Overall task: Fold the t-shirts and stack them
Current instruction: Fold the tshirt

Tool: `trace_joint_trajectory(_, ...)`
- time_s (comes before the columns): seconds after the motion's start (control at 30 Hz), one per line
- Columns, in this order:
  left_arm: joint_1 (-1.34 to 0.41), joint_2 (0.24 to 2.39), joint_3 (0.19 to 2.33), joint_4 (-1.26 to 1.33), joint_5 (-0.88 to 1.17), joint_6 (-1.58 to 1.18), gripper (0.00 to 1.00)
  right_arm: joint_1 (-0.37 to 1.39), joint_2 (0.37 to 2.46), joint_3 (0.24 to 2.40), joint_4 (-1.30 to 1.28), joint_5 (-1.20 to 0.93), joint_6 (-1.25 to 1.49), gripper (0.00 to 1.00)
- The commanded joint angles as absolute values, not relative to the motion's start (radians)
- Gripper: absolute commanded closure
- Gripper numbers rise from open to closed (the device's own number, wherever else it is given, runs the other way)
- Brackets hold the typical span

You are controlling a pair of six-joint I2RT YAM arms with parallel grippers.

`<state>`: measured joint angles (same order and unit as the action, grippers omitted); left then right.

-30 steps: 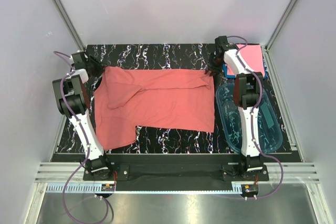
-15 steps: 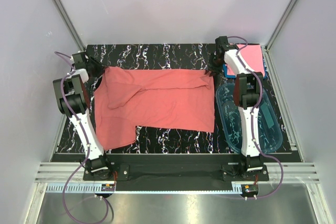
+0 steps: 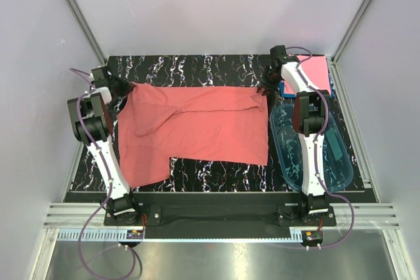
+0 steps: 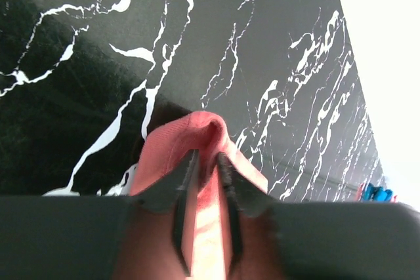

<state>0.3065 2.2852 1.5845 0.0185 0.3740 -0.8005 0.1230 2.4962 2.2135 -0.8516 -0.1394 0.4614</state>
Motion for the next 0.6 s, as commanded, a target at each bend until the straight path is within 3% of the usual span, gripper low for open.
trace_joint_trajectory(0.0, 0.305, 2.307, 1.624, 0.110, 0.414, -0.859, 0.92, 0.114, 2.416, 2.215, -0.848, -0.095, 0.474, 0.60)
trace_joint_trajectory(0.13, 0.319, 2.293, 1.609, 0.172, 0.407, -0.917, 1.00, 0.112, 2.422, 2.238, -0.850, -0.109, 0.468, 0.58)
trace_joint_trajectory(0.57, 0.353, 2.335, 1.632, 0.279, 0.446, -1.054, 1.00, 0.084, 2.422, 2.256, -0.831, -0.115, 0.477, 0.56)
